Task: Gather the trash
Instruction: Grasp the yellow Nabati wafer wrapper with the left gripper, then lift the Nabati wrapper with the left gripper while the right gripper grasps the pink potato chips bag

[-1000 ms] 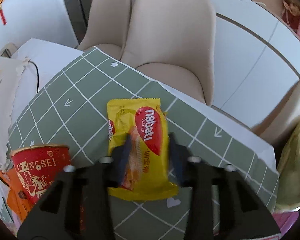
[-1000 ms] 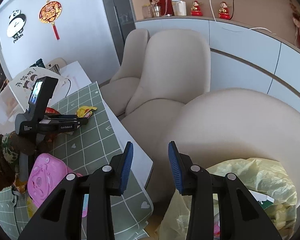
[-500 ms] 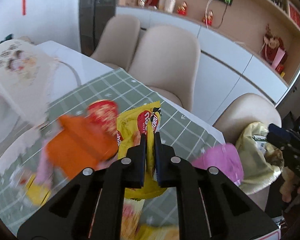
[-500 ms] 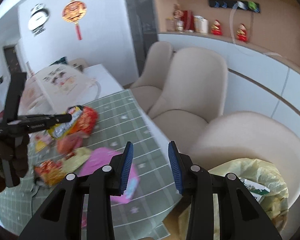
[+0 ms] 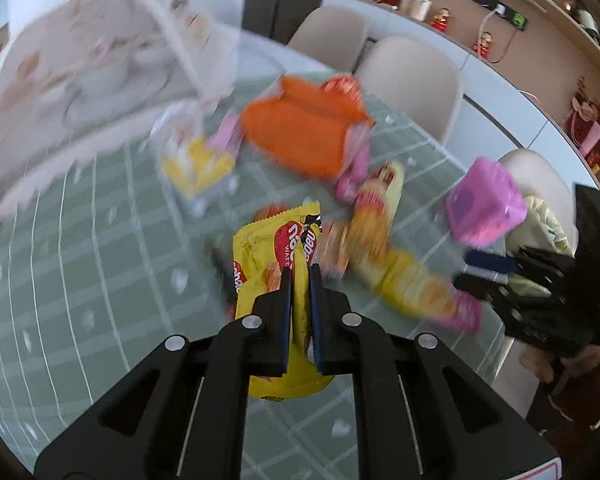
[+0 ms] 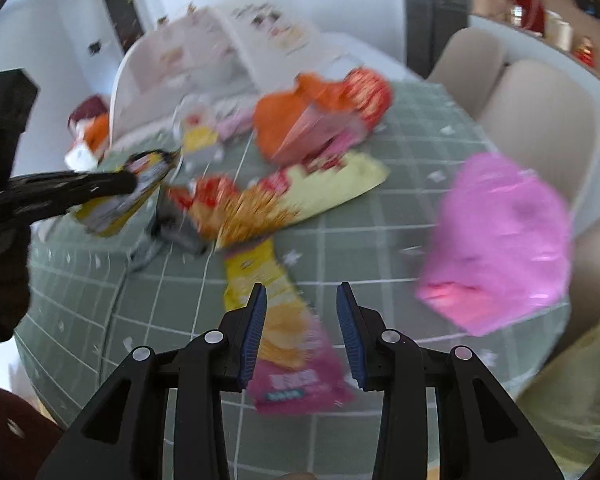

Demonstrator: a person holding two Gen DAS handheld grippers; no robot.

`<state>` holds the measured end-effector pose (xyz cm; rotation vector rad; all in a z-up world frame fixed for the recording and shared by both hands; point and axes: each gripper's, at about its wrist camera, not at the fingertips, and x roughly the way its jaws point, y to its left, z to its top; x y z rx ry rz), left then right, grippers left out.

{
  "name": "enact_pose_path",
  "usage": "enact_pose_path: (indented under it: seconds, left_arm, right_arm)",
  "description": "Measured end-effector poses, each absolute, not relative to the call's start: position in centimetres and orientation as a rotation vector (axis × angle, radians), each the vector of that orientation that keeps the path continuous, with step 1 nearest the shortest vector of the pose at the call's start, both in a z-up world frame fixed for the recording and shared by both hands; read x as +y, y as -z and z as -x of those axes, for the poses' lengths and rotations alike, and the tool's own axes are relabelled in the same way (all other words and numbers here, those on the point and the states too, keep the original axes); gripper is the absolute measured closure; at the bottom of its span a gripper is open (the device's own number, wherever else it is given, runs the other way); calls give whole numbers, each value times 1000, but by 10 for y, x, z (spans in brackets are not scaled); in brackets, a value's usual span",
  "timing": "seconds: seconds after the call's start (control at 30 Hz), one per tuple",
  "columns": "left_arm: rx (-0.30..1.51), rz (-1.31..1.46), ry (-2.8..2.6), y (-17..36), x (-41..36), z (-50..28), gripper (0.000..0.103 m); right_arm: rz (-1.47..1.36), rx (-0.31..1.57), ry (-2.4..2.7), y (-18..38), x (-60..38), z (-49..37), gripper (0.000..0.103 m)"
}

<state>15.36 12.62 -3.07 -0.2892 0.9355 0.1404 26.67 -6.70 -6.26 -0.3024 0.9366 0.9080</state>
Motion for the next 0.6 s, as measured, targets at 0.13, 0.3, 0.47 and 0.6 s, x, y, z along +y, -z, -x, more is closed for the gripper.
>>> enact_pose_path:
  seconds: [0.13,0.3,0.47,0.6]
  left_arm:
    - [947,322,-155,51,129,-128,95]
    - [941,359,-146,65,132,-116,85]
    - [917,405,-130,58,143,-106,68]
    - [889,431,-104,49,150,-92,63]
  right_arm:
    - [308,949,-896,81,-52,-272,68]
    - [268,990,-881,90,-52,-265,68]
    - [328,965,-848,90,-45,-249,66]
    - [306,963,-859,91,-45,-245,55]
